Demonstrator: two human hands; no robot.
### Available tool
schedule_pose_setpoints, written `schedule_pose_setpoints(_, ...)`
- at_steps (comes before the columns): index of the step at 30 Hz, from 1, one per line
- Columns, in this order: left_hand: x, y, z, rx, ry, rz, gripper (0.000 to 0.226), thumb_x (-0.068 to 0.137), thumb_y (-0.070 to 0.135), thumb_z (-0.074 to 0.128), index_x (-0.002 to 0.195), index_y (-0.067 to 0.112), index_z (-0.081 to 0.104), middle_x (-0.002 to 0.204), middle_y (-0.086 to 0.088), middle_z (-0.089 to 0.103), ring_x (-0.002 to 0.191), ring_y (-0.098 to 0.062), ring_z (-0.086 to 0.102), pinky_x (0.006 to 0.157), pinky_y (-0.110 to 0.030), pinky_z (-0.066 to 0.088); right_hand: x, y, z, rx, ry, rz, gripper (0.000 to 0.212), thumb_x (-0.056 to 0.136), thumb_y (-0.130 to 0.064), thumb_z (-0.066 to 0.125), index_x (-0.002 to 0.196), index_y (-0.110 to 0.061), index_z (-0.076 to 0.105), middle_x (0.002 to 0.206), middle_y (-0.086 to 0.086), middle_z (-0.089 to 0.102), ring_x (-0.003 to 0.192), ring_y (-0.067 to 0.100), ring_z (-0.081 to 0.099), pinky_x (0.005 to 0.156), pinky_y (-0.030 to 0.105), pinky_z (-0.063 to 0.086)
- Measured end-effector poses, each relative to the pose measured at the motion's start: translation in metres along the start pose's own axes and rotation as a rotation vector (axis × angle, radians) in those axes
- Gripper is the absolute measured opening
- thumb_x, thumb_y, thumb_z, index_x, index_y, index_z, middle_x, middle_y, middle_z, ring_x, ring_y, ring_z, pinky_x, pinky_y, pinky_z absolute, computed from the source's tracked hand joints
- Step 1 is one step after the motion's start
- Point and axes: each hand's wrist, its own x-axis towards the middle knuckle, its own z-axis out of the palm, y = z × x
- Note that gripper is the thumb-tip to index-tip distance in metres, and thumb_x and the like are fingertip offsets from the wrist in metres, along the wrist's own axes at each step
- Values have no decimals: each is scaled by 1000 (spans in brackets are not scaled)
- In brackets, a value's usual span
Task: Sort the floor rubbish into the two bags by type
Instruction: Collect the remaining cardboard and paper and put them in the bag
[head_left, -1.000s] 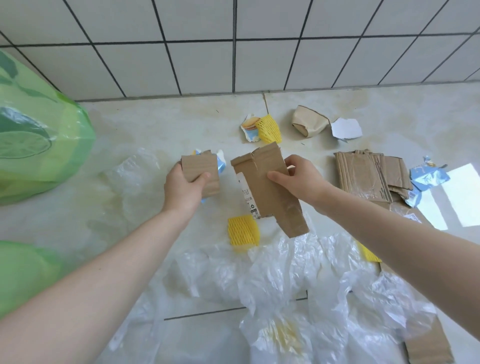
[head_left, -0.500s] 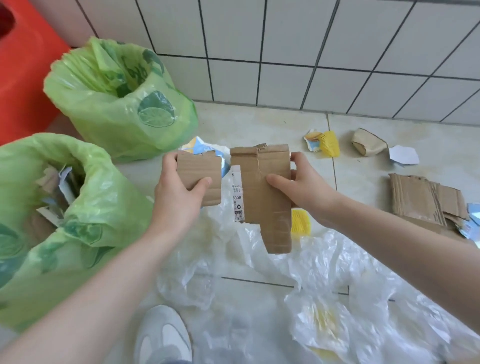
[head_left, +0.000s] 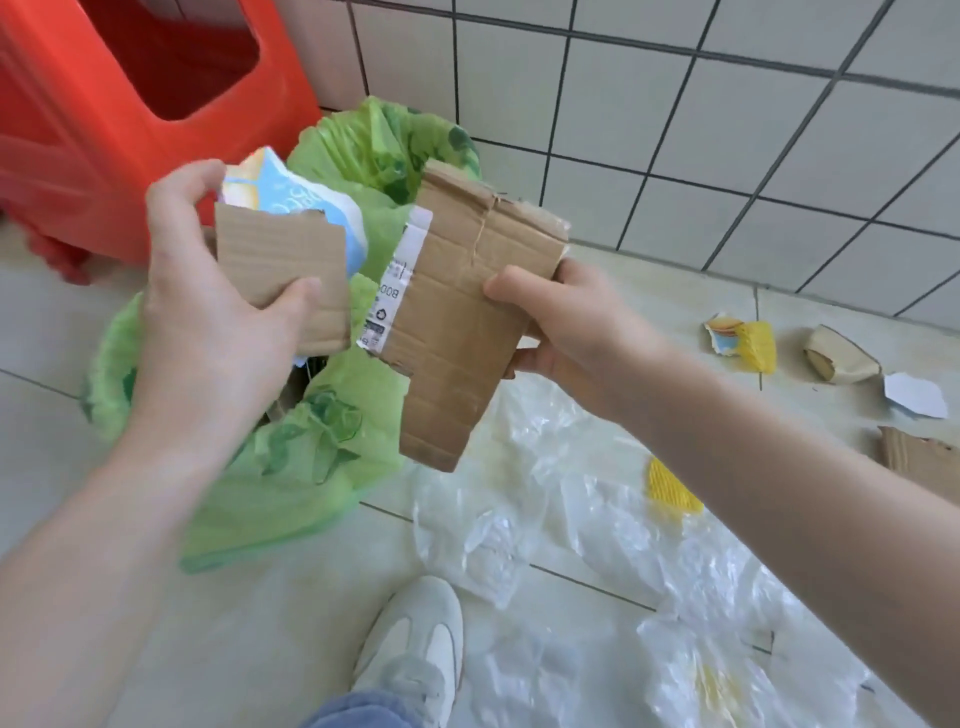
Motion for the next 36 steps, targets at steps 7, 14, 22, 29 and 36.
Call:
schedule_pose_setpoints(7,11,-51,-29,71,142,-184,95,58,49,66,143,36,24,124,14,54,116,-12,56,101,-46,46,32,-1,58,192,56,20,22,88,-5,57,109,-11,60,89,4,62,84,24,60,57,34,51)
schedule_pose_setpoints(14,7,-76,-40,150,116,-166,81,74,18,76,141,26,31,112,-1,61,102,-25,59,92,-43,48,54,11,113,134,83,8,20,85,-11,64,102,-18,56,104,4,66,97,23,65,86,52,55)
schedule_pose_setpoints(22,-3,-103,-44,194,95,-245,62,81,12,70,133,19,37,94,2,53,84,-21,49,74,-27,33,62,41,147,-194,116,-97,35,80,-19,70,111,-23,55,100,-2,66,95,19,66,83,45,57)
schedule_pose_setpoints(29,2,-107,-43,218,132,-199,41,82,9,62,119,16,48,93,-4,57,88,-22,54,75,-19,31,53,37,148,-561,71,-202,51,83,-20,66,126,-18,38,99,1,59,83,19,62,64,32,55)
schedule_pose_setpoints(36,3,-105,-31,365,-86,-109,34,83,14,64,116,14,55,106,-9,58,96,-27,56,79,-34,42,51,43,160,-836,-6,-444,76,82,-32,61,143,-24,17,121,10,56,100,27,57,84,42,50)
